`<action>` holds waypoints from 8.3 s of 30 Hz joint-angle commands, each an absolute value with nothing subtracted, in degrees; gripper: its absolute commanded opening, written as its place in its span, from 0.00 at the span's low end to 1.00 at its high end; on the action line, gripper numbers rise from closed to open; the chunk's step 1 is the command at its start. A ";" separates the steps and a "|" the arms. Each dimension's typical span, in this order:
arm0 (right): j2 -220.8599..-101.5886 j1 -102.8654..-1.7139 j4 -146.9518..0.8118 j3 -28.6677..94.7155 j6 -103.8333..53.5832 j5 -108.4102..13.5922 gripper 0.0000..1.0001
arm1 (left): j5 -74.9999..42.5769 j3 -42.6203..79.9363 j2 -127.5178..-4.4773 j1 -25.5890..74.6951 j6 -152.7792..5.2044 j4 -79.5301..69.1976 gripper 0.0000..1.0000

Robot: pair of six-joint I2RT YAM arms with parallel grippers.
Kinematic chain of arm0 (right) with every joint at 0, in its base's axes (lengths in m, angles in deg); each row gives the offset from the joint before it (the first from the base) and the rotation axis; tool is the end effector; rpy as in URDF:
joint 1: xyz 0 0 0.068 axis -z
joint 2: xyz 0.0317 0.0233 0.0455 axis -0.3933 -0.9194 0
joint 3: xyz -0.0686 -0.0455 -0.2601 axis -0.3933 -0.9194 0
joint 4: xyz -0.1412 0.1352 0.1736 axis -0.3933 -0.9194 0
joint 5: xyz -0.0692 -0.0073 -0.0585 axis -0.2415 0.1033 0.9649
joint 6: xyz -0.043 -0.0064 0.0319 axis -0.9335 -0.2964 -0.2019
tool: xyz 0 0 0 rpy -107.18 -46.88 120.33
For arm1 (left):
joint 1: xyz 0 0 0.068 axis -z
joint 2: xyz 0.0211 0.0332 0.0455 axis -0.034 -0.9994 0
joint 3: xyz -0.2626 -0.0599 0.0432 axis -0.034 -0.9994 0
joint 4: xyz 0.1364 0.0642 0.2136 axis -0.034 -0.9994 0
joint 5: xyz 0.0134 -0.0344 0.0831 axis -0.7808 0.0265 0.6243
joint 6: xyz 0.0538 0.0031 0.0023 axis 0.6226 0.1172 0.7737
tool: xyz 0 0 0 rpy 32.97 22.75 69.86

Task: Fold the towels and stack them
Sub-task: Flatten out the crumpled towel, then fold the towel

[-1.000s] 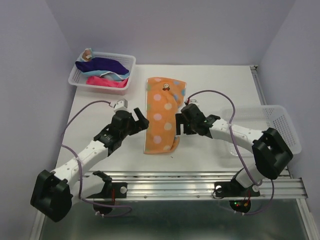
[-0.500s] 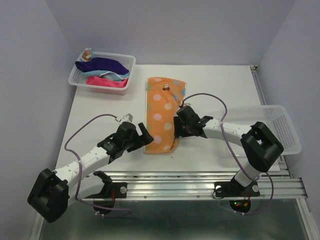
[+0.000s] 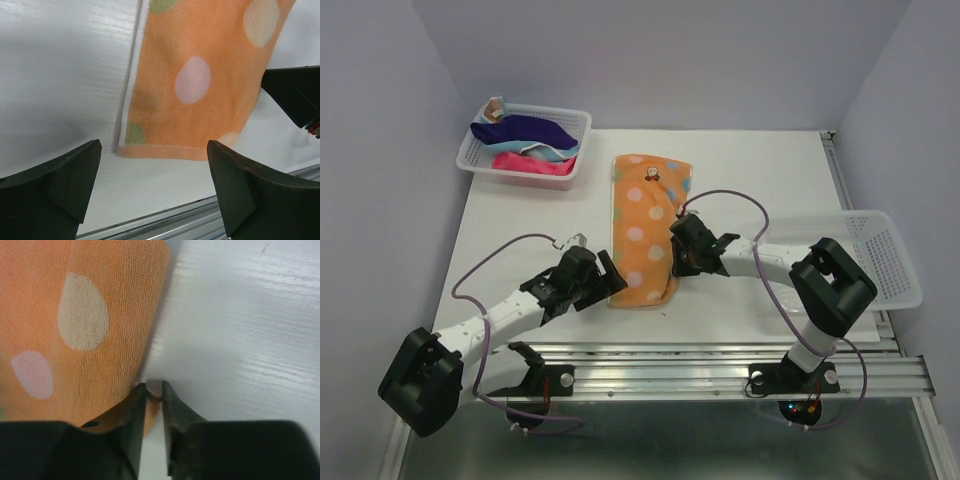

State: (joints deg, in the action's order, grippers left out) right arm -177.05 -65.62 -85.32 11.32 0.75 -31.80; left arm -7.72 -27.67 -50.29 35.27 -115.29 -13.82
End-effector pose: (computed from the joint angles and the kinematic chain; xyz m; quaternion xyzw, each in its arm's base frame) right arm 0.2492 0.2212 0.1621 -0.0609 0.9518 0.1262 0.2728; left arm 0.1651 -0.1252 0.1837 -0.1261 0.8990 -0.2961 0.2970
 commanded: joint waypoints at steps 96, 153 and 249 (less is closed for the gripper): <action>-129.08 -68.16 -107.55 -6.51 19.92 -31.72 0.01 | 12.51 -10.65 -53.68 55.97 -128.04 -37.15 0.00; -190.97 -42.94 -86.71 45.45 1.63 -22.19 0.01 | 6.20 57.22 -115.65 23.72 -91.65 -26.52 0.00; -153.11 -50.94 -88.56 0.36 9.02 -46.01 0.01 | -15.24 -15.98 -61.70 22.66 -102.81 -2.70 0.00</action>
